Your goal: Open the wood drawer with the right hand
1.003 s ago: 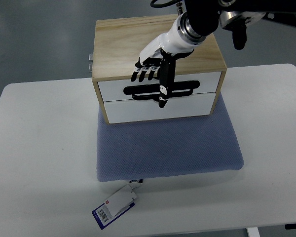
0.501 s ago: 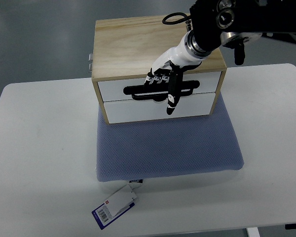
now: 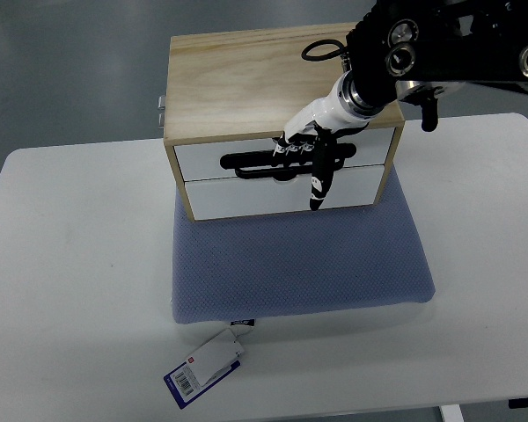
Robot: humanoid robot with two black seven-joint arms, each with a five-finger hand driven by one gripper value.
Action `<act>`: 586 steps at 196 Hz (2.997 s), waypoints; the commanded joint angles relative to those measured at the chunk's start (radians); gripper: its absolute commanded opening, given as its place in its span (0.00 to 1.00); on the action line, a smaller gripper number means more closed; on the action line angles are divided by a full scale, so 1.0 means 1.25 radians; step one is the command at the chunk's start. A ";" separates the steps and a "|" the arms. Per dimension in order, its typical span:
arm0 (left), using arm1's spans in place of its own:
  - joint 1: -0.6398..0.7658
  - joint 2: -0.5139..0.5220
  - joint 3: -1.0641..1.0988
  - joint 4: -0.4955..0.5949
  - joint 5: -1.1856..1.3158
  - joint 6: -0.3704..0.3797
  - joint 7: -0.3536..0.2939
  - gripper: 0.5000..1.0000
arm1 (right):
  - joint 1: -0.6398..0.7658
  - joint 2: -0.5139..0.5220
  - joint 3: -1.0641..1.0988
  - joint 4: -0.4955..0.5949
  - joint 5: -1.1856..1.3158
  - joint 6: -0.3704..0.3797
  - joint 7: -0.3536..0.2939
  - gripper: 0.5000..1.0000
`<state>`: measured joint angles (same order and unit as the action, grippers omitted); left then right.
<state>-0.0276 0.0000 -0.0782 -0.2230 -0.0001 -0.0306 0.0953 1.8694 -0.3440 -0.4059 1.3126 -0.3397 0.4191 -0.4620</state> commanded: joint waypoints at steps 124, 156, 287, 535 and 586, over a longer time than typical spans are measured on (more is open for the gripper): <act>0.000 0.000 0.002 0.007 0.000 0.000 0.000 1.00 | -0.022 -0.002 -0.002 0.000 0.001 0.073 0.000 0.87; 0.000 0.000 0.001 0.008 0.000 0.000 0.000 1.00 | -0.016 -0.012 0.001 0.005 0.009 0.107 0.001 0.87; 0.000 0.000 -0.001 0.010 0.000 0.001 0.000 1.00 | 0.011 -0.092 0.007 0.097 0.059 0.153 0.010 0.87; 0.000 0.000 -0.001 0.012 0.000 0.001 0.000 1.00 | 0.047 -0.160 0.009 0.189 0.109 0.153 0.011 0.87; 0.000 0.000 -0.002 0.012 0.000 0.001 0.000 1.00 | 0.059 -0.194 0.013 0.193 0.111 0.153 0.011 0.87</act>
<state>-0.0276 0.0000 -0.0804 -0.2085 -0.0001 -0.0291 0.0952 1.9283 -0.5628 -0.3955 1.5533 -0.2040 0.6109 -0.4479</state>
